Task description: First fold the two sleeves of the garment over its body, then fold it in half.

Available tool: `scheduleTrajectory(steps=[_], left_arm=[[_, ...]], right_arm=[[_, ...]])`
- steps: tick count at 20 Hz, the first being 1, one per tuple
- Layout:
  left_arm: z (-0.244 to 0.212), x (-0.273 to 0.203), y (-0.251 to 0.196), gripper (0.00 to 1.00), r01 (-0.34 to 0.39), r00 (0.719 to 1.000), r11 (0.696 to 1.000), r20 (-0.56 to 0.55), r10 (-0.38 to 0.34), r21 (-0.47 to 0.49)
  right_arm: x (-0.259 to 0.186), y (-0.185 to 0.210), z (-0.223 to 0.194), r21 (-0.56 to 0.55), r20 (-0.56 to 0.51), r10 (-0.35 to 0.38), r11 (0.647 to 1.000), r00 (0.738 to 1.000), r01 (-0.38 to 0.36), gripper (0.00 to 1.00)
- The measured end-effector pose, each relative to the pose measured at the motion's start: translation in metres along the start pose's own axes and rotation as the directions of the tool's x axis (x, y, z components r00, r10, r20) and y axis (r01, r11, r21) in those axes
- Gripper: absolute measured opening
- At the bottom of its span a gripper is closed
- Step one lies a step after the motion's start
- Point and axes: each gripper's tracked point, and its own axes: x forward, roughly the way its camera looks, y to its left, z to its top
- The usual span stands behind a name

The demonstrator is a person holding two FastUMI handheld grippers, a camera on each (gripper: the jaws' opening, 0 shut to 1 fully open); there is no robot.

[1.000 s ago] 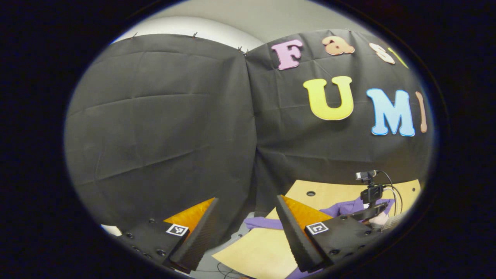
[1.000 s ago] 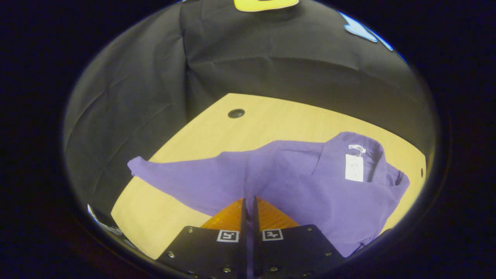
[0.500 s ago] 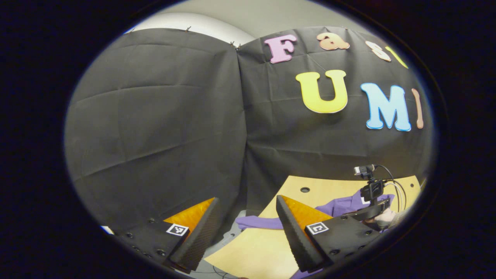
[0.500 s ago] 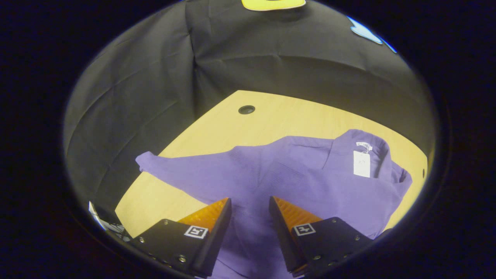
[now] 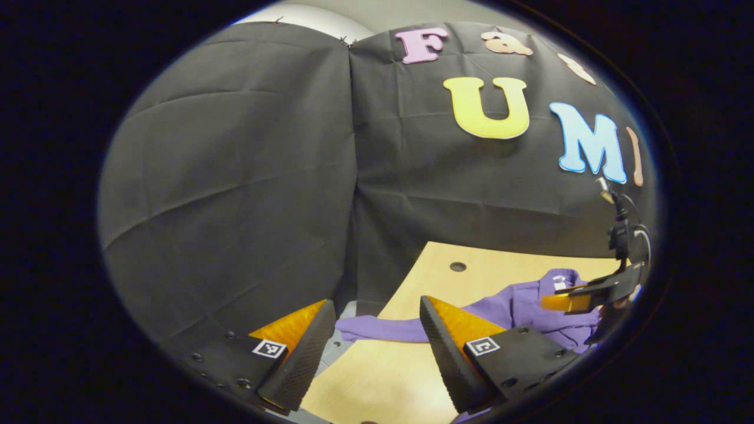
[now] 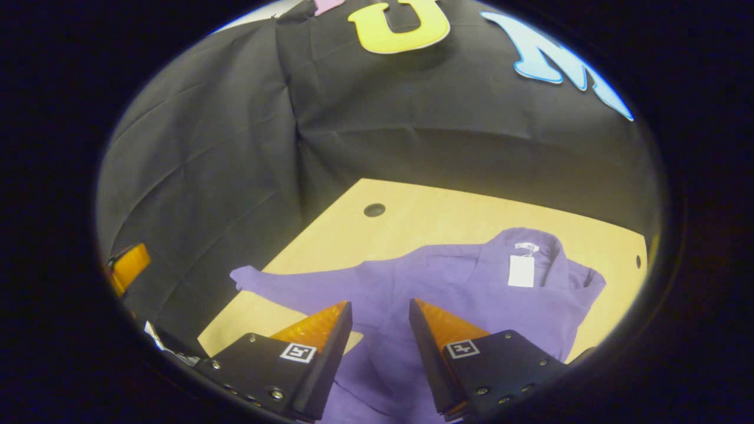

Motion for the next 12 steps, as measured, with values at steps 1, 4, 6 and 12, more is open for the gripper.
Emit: scheduleTrajectory(steps=[1, 4, 6, 12], left_arm=[[-0.007, 0.011, -0.004, 0.94, 0.011, 1.000, 1.000, -0.015, -0.011, -0.005], [-0.026, 0.048, -0.012, 0.94, 0.031, 0.998, 0.999, -0.054, -0.032, -0.006], [-0.042, 0.072, -0.017, 0.94, 0.043, 0.995, 0.999, -0.088, -0.042, 0.003], [-0.087, 0.129, -0.026, 0.95, 0.052, 0.979, 0.999, -0.199, -0.048, 0.011]], right_arm=[[-0.007, -0.001, 0.003, 0.002, 0.013, -0.004, 1.000, 1.000, 0.004, 0.65], [-0.028, -0.003, 0.018, 0.024, 0.052, -0.012, 1.000, 0.999, 0.011, 0.65], [-0.041, -0.006, 0.024, 0.040, 0.071, -0.018, 0.999, 0.997, 0.015, 0.65], [-0.081, -0.026, 0.042, 0.078, 0.115, -0.080, 0.994, 0.990, 0.072, 0.60]])
